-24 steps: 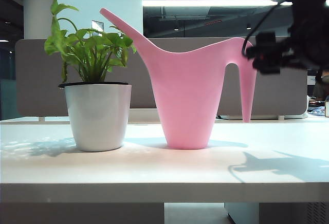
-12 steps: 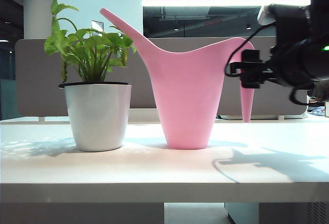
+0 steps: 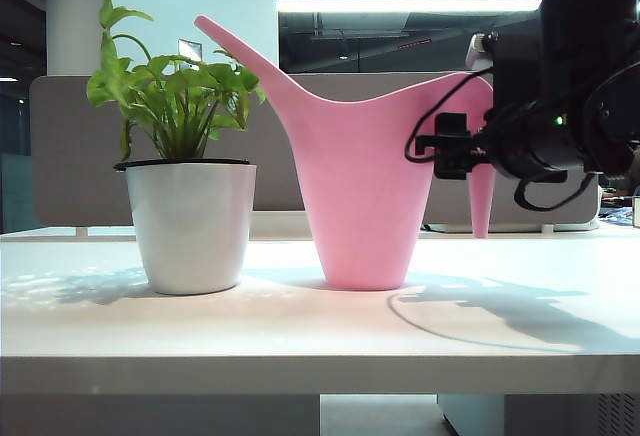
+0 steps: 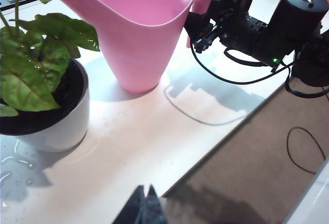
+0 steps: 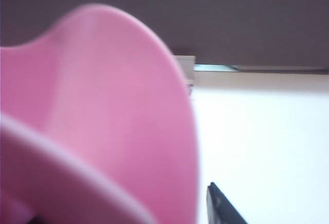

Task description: Pick up the watering can from the table, water the potted plant, and put the can back.

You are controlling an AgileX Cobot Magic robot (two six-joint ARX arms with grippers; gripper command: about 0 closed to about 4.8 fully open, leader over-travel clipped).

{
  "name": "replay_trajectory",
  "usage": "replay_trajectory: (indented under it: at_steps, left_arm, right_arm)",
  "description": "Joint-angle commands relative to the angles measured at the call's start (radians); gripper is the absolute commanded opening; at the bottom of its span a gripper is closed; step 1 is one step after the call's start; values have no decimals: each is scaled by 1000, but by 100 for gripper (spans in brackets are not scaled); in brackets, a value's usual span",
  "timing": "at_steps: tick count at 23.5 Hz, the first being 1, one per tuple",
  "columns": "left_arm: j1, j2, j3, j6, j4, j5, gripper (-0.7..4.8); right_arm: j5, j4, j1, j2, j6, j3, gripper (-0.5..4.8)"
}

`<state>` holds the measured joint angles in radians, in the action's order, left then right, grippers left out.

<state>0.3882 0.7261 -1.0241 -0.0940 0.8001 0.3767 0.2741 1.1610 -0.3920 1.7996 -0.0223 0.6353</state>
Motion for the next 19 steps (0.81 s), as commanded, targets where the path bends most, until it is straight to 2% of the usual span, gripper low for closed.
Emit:
replay_trajectory:
  at_steps: [1,6,8,10,12,16,18,19]
  left_arm:
    - [-1,0,-3,-3,-14,3,3]
    - [-1,0,-3,-3,-14,5,3]
    - [-1,0,-3,-3,-14,5,3]
    - [-1,0,-3,-3,-14,5,3]
    - [-1,0,-3,-3,-14,5,3]
    - [-1,-1,-3,-3,-15,5,3]
    - [-1,0,-3,-3,-15,5,3]
    - [-1,0,-3,-3,-16,5,3]
  right_arm:
    - [16,18,11,-1,-3,5,322]
    - [14,26,52,-1,-4,6,241]
    - [4,27,74,-1,-3,6,169]
    - [-34,27,93,-1,-3,6,61]
    - [-75,37,109,-2,8,5,3]
    - [-143,87,123,-28,90,7,-1]
    - [-157,16,125,-90,125,26,-1]
    - [-161,-69,125,-140,184,54,-1]
